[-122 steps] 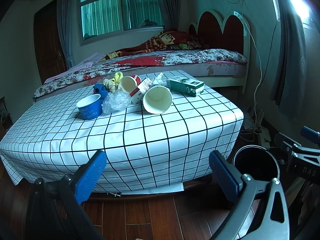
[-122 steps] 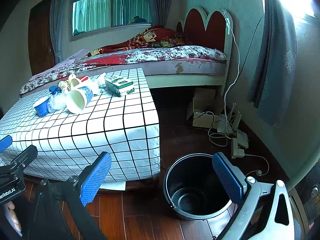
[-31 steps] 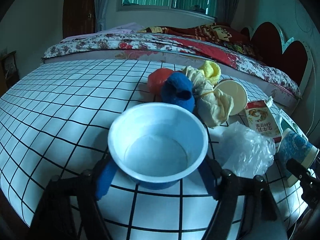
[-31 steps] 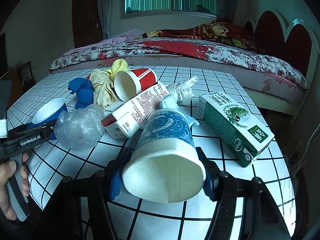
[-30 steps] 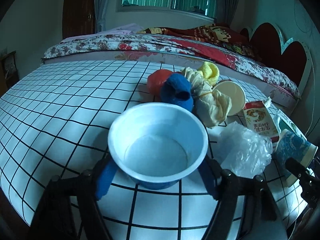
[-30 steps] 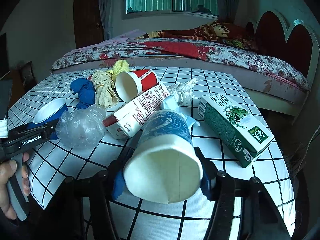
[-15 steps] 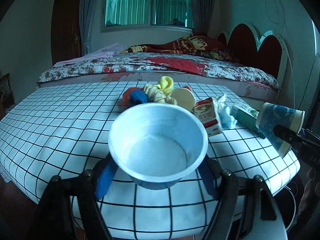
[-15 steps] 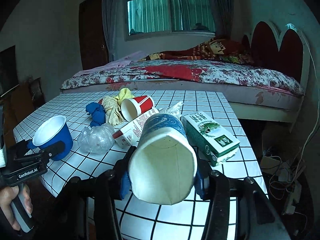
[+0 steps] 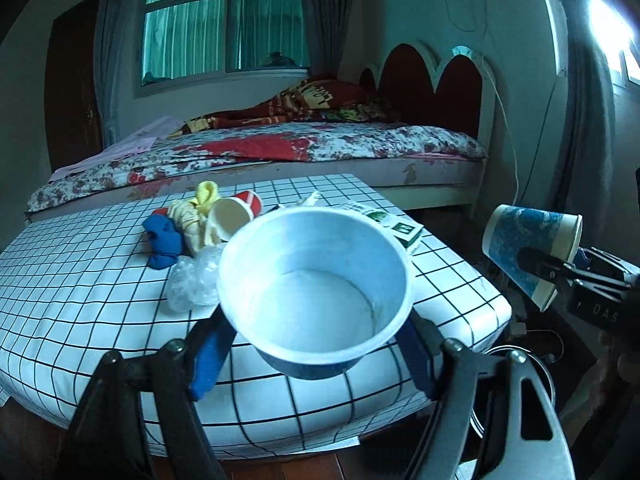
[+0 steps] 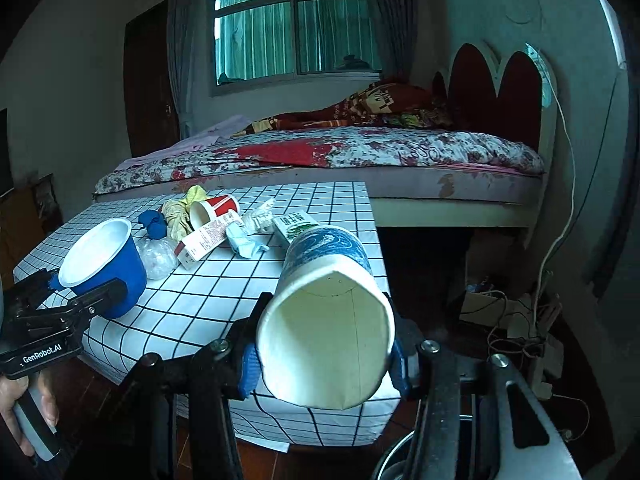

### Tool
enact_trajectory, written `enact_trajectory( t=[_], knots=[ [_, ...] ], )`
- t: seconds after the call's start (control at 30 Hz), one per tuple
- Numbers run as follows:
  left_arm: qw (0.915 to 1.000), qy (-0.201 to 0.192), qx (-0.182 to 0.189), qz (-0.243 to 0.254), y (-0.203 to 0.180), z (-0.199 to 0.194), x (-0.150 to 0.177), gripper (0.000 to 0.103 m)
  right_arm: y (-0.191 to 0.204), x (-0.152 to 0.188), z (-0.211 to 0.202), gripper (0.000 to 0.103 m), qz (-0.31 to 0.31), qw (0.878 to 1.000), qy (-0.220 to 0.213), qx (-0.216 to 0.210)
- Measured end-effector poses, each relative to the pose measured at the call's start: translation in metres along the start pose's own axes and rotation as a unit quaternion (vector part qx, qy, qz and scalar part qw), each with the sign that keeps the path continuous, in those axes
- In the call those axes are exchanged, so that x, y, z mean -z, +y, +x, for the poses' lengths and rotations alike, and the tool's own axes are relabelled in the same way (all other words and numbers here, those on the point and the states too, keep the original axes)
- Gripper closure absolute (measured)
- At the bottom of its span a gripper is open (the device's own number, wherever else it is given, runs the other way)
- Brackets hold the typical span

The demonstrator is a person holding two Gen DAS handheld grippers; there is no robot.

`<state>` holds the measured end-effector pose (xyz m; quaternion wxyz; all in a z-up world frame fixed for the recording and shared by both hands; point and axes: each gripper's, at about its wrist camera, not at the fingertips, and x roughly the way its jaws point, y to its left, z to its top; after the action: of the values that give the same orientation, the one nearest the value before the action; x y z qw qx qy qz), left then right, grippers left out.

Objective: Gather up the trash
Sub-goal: 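Carry the bowl and cup over the black bin with both grippers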

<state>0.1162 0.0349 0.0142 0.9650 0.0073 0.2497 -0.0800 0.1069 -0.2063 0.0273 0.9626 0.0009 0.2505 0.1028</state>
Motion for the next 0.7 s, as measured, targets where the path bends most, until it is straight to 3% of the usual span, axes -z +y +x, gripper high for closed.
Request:
enact_trajectory(
  t=[0.37, 0.7],
  knots=[
    [0.9953, 0.007, 0.081, 0.051, -0.083, 0.004, 0.007, 0.027, -0.069, 0.029, -0.039, 0.05, 0.044, 0.998, 0.015, 0.047],
    [0.9809, 0.034, 0.166, 0.095, -0.151, 0.01, 0.028, 0.027, -0.128, 0.066, -0.059, 0.05, 0.091, 0.992, 0.049, 0.067]
  ],
)
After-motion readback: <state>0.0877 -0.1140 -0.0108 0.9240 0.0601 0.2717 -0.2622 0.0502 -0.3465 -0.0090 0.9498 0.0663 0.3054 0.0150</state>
